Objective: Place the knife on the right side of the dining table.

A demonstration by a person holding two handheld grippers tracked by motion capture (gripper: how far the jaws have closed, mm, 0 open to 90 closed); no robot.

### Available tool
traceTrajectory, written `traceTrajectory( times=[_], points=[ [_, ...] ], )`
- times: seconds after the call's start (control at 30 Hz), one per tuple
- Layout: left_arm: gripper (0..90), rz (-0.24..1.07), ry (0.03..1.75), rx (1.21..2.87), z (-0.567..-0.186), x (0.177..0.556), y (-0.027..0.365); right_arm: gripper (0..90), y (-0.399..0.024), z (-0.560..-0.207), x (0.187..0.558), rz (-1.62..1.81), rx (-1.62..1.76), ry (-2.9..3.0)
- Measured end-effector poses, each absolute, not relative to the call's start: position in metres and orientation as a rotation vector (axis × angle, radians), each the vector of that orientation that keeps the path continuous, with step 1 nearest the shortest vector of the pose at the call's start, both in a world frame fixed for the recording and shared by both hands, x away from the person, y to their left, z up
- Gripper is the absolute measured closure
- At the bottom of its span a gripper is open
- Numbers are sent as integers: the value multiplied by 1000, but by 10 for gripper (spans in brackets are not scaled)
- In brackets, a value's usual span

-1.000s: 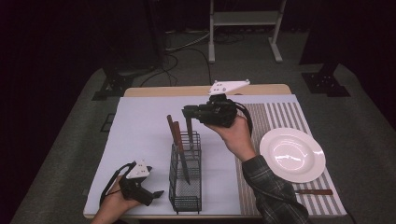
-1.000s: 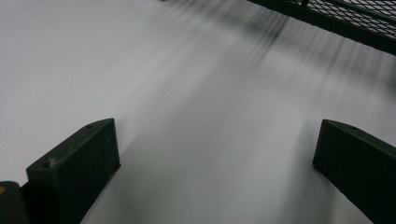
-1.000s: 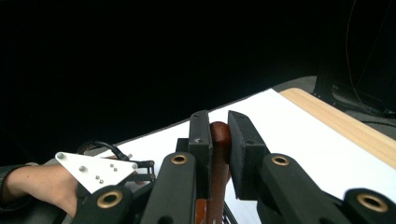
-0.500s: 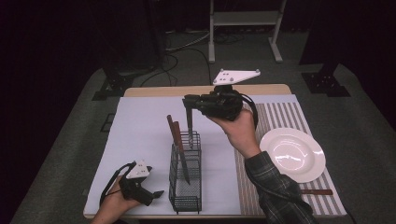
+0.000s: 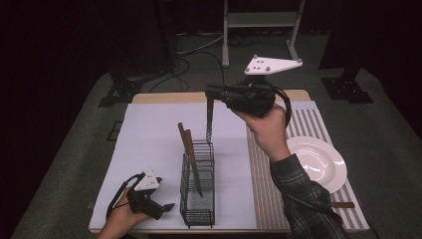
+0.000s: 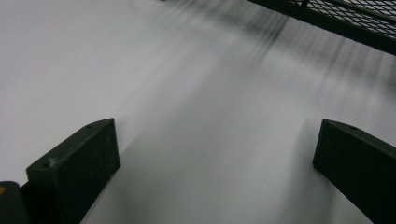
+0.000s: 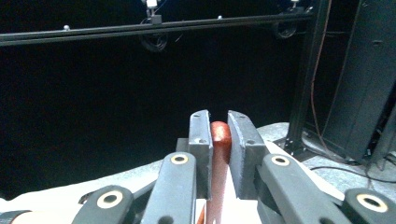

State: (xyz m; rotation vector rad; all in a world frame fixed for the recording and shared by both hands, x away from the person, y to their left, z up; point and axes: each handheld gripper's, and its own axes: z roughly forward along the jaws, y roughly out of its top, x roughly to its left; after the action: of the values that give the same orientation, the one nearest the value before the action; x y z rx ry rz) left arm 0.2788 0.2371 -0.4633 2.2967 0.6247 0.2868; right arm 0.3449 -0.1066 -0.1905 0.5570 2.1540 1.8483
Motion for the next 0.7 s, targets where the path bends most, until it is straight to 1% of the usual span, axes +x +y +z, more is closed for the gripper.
traceTrajectory(
  times=[0.33, 0.7],
  points=[
    [0, 286, 625, 2297, -463, 279, 237, 802, -128, -188, 351, 1791, 603, 2125],
    [0, 286, 626, 2298, -463, 279, 237, 802, -148, -202, 364, 1732, 698, 2102]
  ],
)
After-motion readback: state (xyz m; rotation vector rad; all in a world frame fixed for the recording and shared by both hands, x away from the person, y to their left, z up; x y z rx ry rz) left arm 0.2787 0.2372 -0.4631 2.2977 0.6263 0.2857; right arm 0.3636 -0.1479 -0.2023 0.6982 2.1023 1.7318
